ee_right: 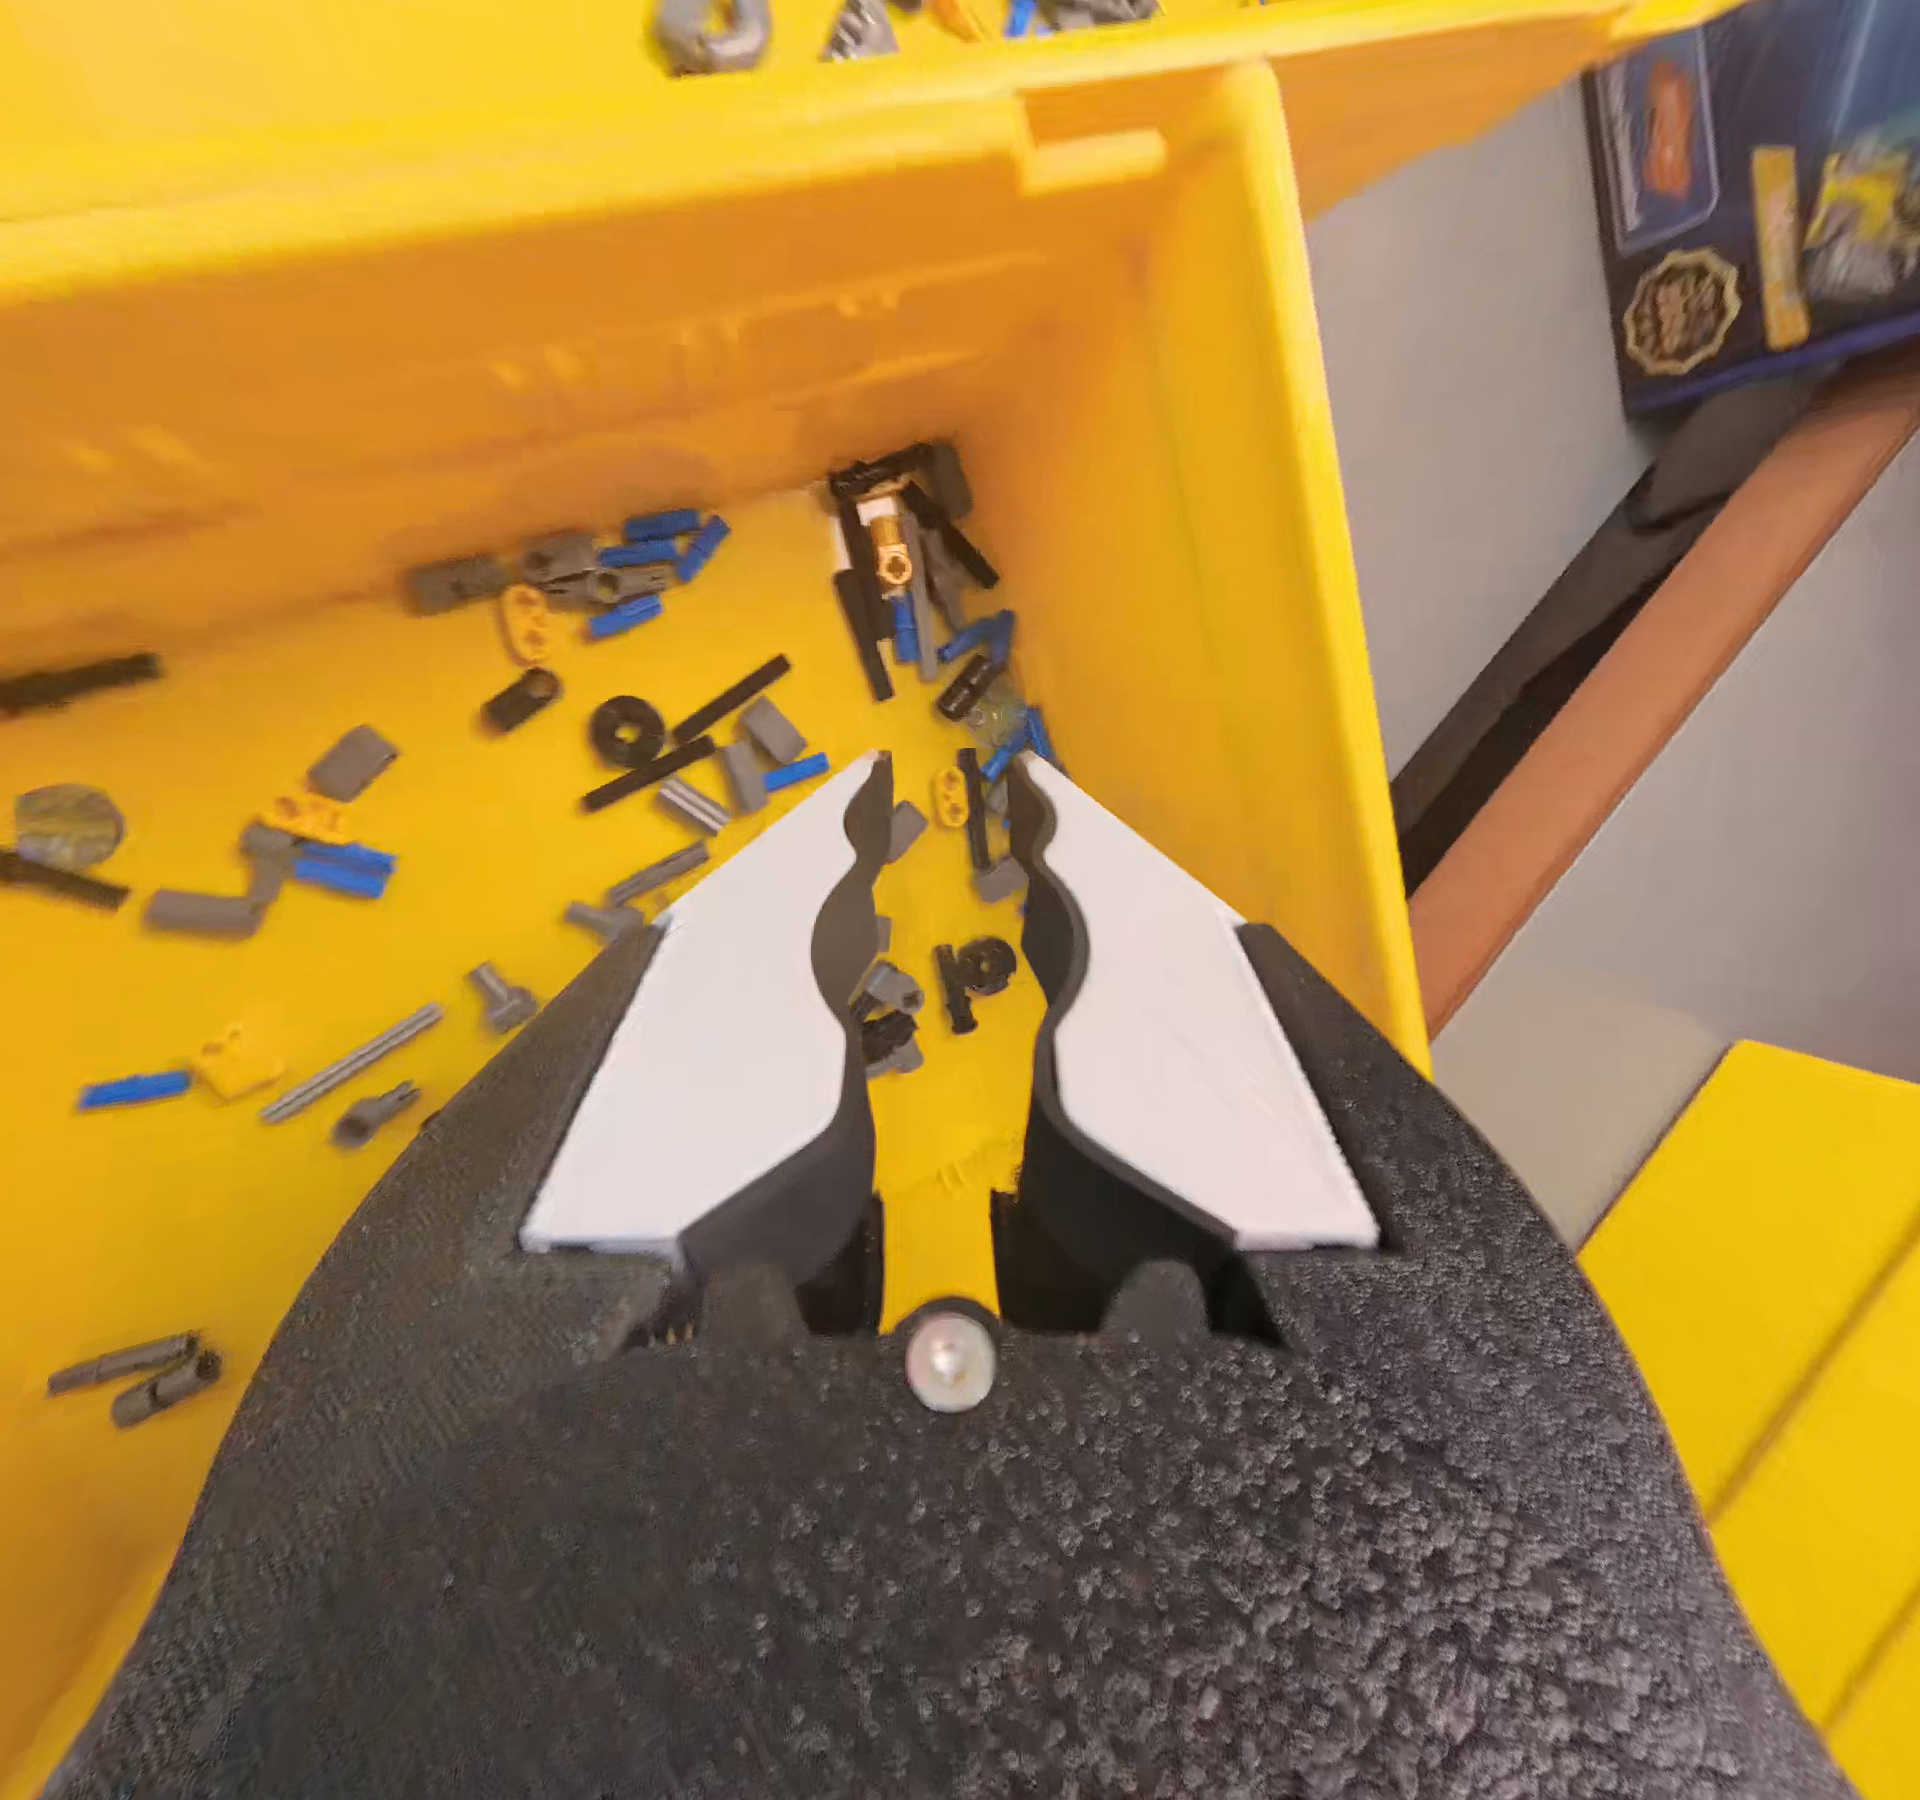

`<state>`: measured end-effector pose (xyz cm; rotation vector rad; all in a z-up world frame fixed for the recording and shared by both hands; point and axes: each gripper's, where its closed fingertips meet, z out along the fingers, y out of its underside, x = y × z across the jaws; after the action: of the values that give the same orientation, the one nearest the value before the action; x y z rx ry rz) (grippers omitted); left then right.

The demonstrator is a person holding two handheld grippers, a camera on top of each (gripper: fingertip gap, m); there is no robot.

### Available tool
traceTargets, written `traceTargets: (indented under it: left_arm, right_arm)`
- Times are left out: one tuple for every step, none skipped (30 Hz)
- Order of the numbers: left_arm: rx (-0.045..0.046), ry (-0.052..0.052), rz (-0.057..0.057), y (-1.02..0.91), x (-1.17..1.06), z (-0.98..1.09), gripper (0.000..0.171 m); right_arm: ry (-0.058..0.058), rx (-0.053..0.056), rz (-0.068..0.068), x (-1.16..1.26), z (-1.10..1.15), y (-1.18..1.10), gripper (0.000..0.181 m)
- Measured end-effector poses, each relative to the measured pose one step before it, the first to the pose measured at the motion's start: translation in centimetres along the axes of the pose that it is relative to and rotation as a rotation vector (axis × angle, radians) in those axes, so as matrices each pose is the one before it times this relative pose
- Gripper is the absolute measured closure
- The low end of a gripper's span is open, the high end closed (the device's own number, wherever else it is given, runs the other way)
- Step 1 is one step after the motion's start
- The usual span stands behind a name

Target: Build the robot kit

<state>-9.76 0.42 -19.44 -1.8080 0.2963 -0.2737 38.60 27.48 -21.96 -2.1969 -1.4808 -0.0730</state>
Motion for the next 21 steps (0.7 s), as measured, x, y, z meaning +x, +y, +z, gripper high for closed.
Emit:
traceTargets:
  left_arm:
    - [0.00427,0.0015,-0.0015,-0.059,0.009,-0.056,0.142]
    - [0.00391,0.0021,-0.002,-0.047,0.008,-0.05,0.142]
    - [0.00349,0.0027,-0.0027,-0.043,0.008,-0.047,0.142]
    - [0.00324,0.0026,-0.0036,-0.044,-0.012,-0.038,0.142]
    - [0.00215,0.0033,-0.0048,-0.024,-0.011,-0.029,0.142]
    - [0.00031,0.0035,-0.0063,0.0,-0.024,0.002,0.142]
    - [-0.0007,0.0039,-0.0077,0.009,-0.035,0.006,0.142]
    - [-0.00068,0.0044,-0.0084,0.015,-0.045,0.009,0.142]
    - [0.00026,0.0041,-0.0083,-0.004,-0.033,-0.002,0.142]
    - [0.00143,0.0032,-0.008,-0.017,-0.05,-0.016,0.142]
    - [0.00225,0.0025,-0.0074,-0.034,-0.047,-0.027,0.142]
    - [0.00254,0.0017,-0.0066,-0.027,-0.051,-0.028,0.142]
    - [0.00227,0.0013,-0.0055,-0.033,-0.045,-0.025,0.142]
    - [0.00172,0.0006,-0.004,-0.023,-0.034,-0.027,0.142]
    - [0.00084,0.0004,-0.0024,-0.015,-0.017,0.0,0.142]
    - [0.00006,0.0003,-0.0006,0.009,-0.002,-0.001,0.142]
    - [-0.00059,-0.0001,0.001,0.009,0.01,0.003,0.142]
    - [-0.00074,-0.0001,0.0021,0.002,0.022,0.008,0.142]
    - [-0.00026,-0.0004,0.0022,0.007,0.01,0.0,0.142]
    - [0.0006,-0.0007,0.0019,-0.01,0.017,-0.014,0.142]
    - [0.00127,-0.0006,0.0012,-0.01,0.003,-0.014,0.142]
  right_arm:
    - [-0.0144,-0.0439,0.0446,0.401,1.043,0.291,0.16]
    - [-0.0225,-0.0345,0.0427,0.137,0.873,0.148,0.161]
    - [-0.0206,-0.0174,0.0367,0.055,0.663,-0.054,0.161]
    - [-0.0148,-0.0045,0.0299,0.014,0.503,-0.192,0.162]
    - [-0.015,-0.0025,0.0225,-0.086,0.388,-0.152,0.163]
    - [-0.0098,-0.0067,0.0157,-0.079,0.321,-0.028,0.164]
    - [0.0038,-0.0118,0.0099,0.109,0.3,0.098,0.165]
    - [0.0029,-0.0113,0.0025,0.066,0.273,0.136,0.166]
    - [-0.0054,-0.0068,0.0012,-0.067,0.269,0.106,0.166]
    - [-0.0047,-0.0065,0.0043,-0.045,0.222,0.105,0.167]
    - [0.0027,-0.0097,0.0027,0.069,0.195,0.16,0.169]
    - [0.0023,-0.0073,-0.0027,0.044,0.156,0.143,0.169]
    - [-0.0021,0.0064,0.0019,0.004,0.011,-0.092,0.17]
    - [-0.0027,-0.0017,0.0049,0.037,0.008,0.011,0.17]
    - [-0.0052,0.0016,0.003,0.005,0.011,-0.006,0.171]
    - [-0.0063,0.0007,0.0015,-0.001,0.013,0.009,0.171]
    - [-0.0067,0.0014,0.0009,0.005,-0.003,0.002,0.171]
    - [-0.005,0.0033,-0.0011,0.005,-0.008,-0.014,0.171]
    - [0.0022,0.0047,-0.0048,0.043,-0.041,-0.002,0.175]
    - [0.0065,0.0052,-0.011,0.057,-0.112,0.025,0.175]
    - [0.0025,0.0061,-0.0073,-0.064,-0.237,0.039,0.175]
